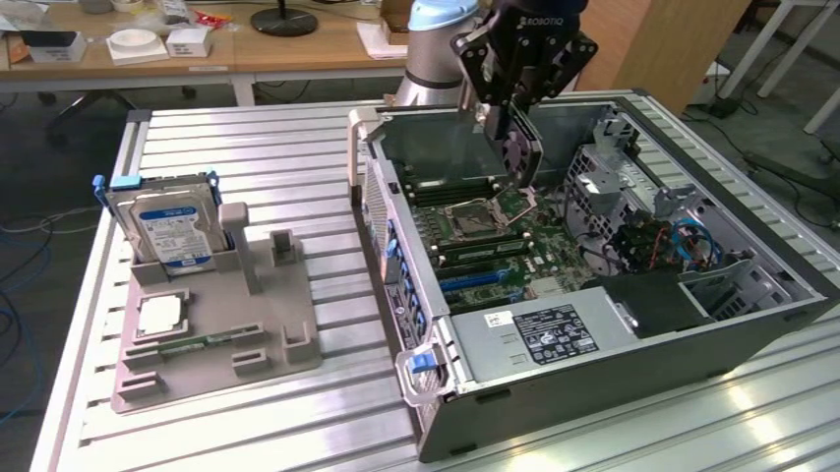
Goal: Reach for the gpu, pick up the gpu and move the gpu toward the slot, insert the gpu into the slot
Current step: 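Pick up the gpu and move the gpu toward the slot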
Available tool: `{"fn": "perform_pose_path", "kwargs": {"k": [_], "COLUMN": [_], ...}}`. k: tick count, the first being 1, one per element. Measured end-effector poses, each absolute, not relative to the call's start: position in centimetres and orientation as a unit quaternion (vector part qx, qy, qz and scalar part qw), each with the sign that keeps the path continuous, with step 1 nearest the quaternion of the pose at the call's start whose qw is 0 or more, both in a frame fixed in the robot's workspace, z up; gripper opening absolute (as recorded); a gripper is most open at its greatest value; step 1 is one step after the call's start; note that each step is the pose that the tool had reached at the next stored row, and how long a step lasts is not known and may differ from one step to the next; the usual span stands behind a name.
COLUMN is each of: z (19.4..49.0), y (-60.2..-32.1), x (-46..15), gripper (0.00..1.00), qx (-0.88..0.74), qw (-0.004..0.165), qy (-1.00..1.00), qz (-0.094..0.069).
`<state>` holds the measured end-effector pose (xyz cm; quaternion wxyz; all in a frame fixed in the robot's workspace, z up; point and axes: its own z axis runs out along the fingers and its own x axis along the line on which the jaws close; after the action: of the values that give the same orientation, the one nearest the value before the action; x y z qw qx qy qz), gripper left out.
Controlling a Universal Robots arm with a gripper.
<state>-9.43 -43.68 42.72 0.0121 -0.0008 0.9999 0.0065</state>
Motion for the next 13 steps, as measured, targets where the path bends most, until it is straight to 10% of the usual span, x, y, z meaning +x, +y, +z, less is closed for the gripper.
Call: {"fn": "perform_pose_path", "kwargs": {"k": [13], "z": [42.7], "y": [-43.7], "x": [-8.2], "gripper": [0.27], "qx": [-0.001], "qw": [0.012], "qy": [1.000], "qz": [0.006]}}
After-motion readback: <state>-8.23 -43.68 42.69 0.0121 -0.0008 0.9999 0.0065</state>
